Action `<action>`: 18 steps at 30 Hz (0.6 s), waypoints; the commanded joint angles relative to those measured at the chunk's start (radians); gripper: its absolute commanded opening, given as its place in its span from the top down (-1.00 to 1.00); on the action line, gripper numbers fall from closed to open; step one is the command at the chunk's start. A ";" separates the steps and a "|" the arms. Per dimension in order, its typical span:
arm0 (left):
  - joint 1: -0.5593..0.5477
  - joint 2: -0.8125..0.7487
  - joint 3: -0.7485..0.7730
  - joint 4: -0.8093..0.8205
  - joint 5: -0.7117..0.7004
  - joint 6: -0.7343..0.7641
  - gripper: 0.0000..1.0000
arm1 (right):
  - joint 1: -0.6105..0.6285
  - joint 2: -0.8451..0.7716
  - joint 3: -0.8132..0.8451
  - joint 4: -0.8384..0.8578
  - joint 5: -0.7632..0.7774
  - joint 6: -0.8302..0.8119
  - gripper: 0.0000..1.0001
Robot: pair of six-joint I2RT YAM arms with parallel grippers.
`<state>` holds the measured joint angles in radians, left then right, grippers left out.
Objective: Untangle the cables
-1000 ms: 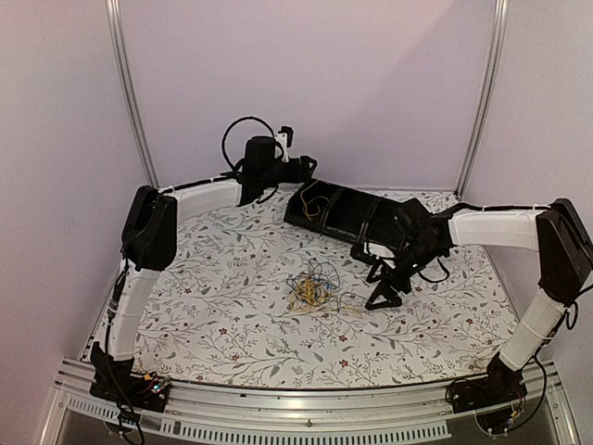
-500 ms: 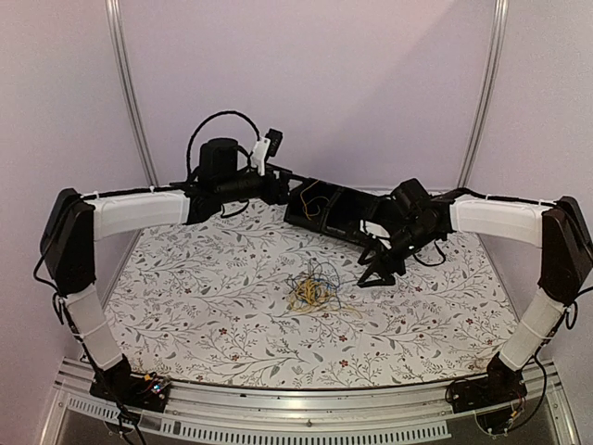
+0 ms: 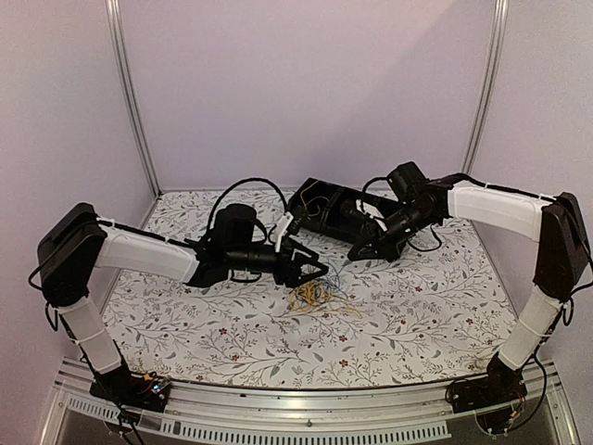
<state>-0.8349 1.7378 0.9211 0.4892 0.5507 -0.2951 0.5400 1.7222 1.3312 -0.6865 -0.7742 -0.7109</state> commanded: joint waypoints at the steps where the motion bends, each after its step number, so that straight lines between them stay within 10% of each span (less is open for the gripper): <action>1: -0.012 0.084 0.051 0.158 0.078 -0.102 -0.42 | -0.005 0.013 0.051 -0.029 -0.037 0.001 0.91; 18: -0.020 0.273 0.208 0.193 0.176 -0.163 0.18 | -0.006 -0.024 0.056 0.007 -0.007 0.033 0.97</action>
<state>-0.8429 1.9705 1.0767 0.6682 0.7052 -0.4534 0.5400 1.7226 1.3659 -0.6903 -0.7841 -0.6918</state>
